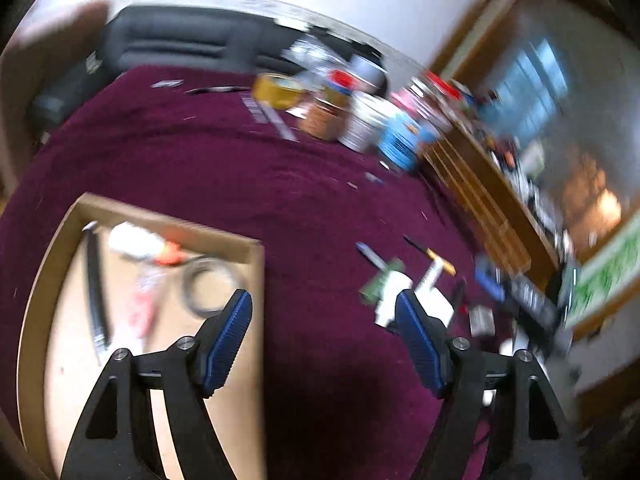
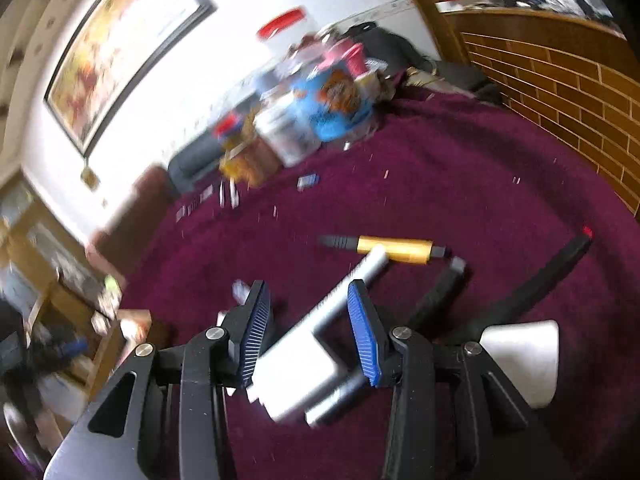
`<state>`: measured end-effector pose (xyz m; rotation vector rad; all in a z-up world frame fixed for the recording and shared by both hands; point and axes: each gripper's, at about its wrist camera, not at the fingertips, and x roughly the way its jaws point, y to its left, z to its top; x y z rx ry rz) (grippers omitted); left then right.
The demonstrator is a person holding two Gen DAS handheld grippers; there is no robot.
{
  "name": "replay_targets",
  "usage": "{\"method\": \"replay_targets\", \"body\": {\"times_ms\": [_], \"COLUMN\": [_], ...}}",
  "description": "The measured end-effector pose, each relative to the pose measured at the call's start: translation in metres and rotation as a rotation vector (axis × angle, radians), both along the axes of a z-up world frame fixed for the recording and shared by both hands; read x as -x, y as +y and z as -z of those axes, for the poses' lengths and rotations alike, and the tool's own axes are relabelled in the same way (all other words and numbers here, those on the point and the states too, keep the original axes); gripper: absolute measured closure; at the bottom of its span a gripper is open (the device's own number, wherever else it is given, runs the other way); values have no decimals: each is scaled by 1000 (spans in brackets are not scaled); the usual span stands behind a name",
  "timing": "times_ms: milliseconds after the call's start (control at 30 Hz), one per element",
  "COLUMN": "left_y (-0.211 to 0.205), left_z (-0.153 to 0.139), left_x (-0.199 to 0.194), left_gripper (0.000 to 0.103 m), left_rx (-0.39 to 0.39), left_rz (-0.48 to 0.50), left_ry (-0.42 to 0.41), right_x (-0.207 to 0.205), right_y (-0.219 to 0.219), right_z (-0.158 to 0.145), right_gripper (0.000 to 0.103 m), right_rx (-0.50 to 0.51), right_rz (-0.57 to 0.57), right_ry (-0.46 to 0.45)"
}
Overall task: Organize rigid objects
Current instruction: 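Grasp the white squeeze bottle with the left tool and lift it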
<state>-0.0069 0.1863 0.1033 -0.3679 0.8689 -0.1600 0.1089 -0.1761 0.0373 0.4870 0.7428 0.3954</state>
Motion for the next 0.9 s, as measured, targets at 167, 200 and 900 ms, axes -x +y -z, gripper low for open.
{"method": "replay_targets", "body": {"times_ms": [167, 200, 900], "left_y": [-72, -81, -144], "left_z": [12, 15, 85], "left_x": [-41, -49, -30], "left_gripper": [34, 34, 75], "left_rx": [-105, -112, -327], "left_rz": [106, 116, 316], "left_ry": [49, 56, 204], "right_x": [-13, -13, -10], "right_y": [-34, -41, -33], "right_z": [14, 15, 21], "right_gripper": [47, 46, 46], "right_rx": [8, -25, -23], "right_rz": [119, 131, 124], "right_ry": [26, 41, 65]}}
